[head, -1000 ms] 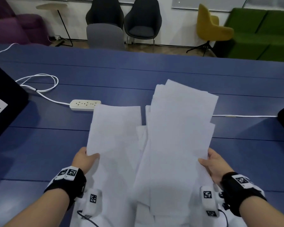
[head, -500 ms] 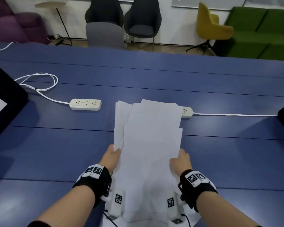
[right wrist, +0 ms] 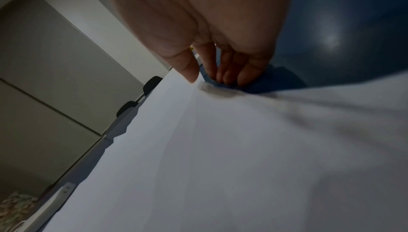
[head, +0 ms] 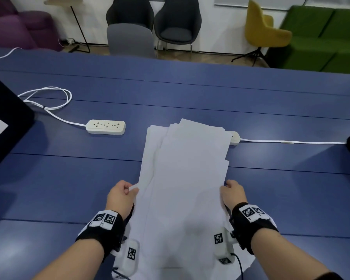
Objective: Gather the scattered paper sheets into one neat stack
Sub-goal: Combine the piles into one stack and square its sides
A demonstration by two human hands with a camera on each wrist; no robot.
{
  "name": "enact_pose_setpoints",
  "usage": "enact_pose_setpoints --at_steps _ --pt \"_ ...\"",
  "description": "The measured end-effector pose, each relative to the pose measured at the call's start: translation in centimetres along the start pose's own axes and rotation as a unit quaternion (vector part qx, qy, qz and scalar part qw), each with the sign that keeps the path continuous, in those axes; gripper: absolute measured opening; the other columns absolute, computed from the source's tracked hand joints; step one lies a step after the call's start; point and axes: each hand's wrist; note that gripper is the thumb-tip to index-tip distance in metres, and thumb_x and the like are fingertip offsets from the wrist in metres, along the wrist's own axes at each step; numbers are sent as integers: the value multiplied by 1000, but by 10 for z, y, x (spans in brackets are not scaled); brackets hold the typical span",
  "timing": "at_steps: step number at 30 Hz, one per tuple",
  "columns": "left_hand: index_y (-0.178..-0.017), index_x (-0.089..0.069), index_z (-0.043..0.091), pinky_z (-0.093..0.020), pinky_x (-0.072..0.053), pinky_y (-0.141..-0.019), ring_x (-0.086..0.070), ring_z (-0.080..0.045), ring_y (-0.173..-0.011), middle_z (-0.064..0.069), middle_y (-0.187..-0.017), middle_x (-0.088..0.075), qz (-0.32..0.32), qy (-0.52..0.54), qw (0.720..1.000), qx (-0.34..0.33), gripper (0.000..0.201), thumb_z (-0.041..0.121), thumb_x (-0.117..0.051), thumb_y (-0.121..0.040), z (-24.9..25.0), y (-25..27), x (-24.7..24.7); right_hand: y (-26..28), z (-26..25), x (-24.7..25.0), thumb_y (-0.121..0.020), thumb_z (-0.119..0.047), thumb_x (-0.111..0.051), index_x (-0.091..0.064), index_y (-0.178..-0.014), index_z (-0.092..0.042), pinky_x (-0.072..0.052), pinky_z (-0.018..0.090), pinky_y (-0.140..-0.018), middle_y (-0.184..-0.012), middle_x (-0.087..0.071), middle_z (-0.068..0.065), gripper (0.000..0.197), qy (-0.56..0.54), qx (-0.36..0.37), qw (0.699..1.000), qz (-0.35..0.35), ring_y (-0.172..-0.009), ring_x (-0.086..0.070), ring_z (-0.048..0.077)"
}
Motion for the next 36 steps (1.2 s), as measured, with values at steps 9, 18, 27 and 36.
enact_pose_setpoints --at_steps 9,18,27,36 --pt "-73 -59 19 -31 -42 -60 -47 -22 -60 -5 -67 -57 -8 -53 997 -63 13 18 -64 -86 12 -43 8 -44 -34 17 -86 -7 -55 -55 -72 -6 -40 28 -69 -81 -61 15 14 152 55 987 12 -77 -53 29" --pt "-79 -66 12 -33 -49 -65 -53 -21 -63 -7 -70 -64 -40 -77 994 -58 8 18 -67 -84 19 -77 14 -78 -46 30 -83 -1 -65 -56 -59 -10 -57 39 -68 -59 -61 12 27 83 4 994 -71 -53 -56 23" --pt "-85 -69 13 -23 -43 -60 -56 -18 -63 -6 -76 -68 -57 -57 995 -57 9 21 -70 -83 41 -92 -19 -70 -70 -14 -91 -21 -49 -54 -85 -9 -44 34 -74 -90 -60 8 14 20 50 998 22 -83 -55 29" --pt "-76 -70 16 -28 -47 -67 -51 -17 -55 -4 -63 -61 -66 -10 997 -31 9 19 -68 -85 43 -90 -16 -66 -72 4 -95 -9 -46 -52 -123 1 -36 25 -80 -108 -56 7 31 42 70 994 -66 -96 -52 23"
Point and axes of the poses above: each hand's wrist, its own y-axis away from the middle knuckle, its own x-axis out of the back of the hand, z = x × y
